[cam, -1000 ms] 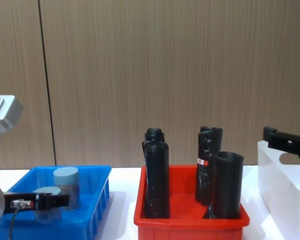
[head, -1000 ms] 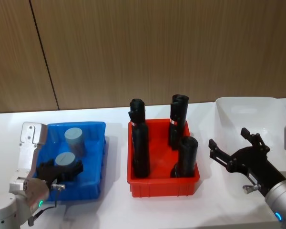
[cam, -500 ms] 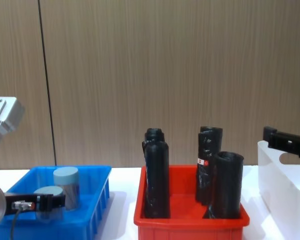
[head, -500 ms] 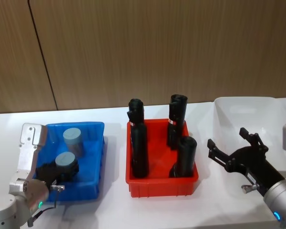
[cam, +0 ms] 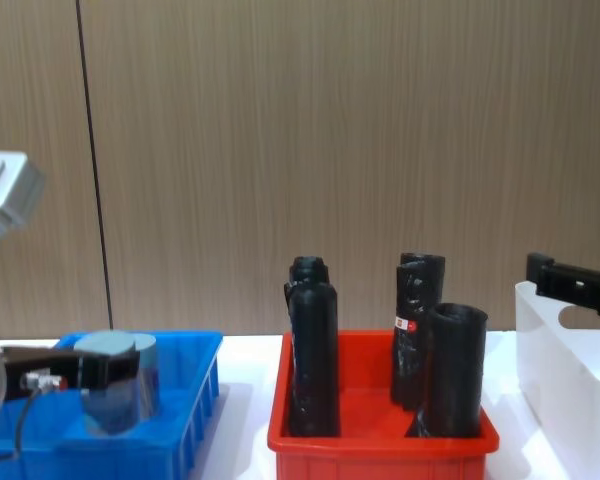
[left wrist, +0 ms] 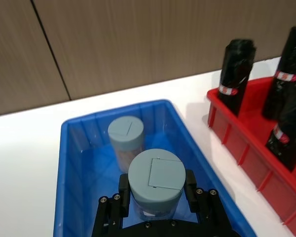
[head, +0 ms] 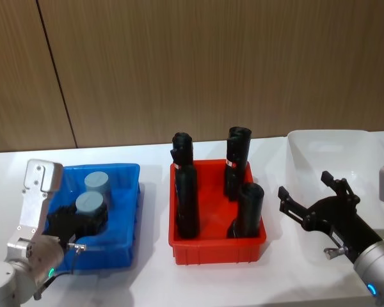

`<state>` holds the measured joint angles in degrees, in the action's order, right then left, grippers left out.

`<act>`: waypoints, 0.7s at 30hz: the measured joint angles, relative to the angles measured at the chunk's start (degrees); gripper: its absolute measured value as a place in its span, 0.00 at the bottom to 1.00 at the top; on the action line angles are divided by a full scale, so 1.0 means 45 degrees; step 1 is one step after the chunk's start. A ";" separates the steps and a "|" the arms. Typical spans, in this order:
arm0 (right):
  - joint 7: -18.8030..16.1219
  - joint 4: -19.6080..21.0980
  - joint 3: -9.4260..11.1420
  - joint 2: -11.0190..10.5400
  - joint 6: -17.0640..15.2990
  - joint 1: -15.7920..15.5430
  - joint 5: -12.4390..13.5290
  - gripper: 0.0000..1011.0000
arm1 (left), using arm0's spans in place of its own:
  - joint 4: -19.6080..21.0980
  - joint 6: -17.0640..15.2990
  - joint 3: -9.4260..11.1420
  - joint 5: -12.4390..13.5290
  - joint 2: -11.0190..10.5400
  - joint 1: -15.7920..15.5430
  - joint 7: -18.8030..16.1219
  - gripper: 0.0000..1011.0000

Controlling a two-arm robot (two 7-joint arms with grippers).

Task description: Pick the cotton swabs from the blue box and place them into the white box.

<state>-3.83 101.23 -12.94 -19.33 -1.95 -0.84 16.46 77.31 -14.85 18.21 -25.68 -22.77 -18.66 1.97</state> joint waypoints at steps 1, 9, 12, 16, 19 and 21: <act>0.0001 0.0000 0.0000 0.0000 0.0000 -0.0001 0.0000 0.99 | 0.0115 0.0043 -0.0012 0.0024 -0.0038 0.0040 0.0051 0.65; 0.0000 0.0000 0.0001 0.0000 0.0000 0.0000 0.0000 0.99 | 0.1541 0.0276 -0.0187 0.0260 -0.0590 0.0537 0.0852 0.65; 0.0000 0.0000 0.0001 0.0000 0.0000 -0.0001 0.0000 0.99 | 0.2048 0.0281 -0.0262 0.0312 -0.0826 0.0700 0.1205 0.65; 0.0000 0.0000 0.0000 0.0000 0.0000 0.0000 0.0000 0.99 | 0.2577 0.0280 -0.0353 0.0325 -0.1098 0.0857 0.1741 0.65; 0.0000 0.0000 0.0001 0.0000 0.0000 0.0000 0.0000 0.99 | 0.2881 0.0272 -0.0422 0.0272 -0.1284 0.0951 0.2235 0.65; 0.0001 0.0000 0.0000 0.0000 0.0000 -0.0001 0.0000 0.99 | 0.3056 0.0272 -0.0469 0.0171 -0.1409 0.1003 0.2644 0.65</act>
<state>-3.82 101.23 -12.94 -19.33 -1.95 -0.84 16.46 91.06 -13.63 16.10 -24.91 -29.11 -14.15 13.87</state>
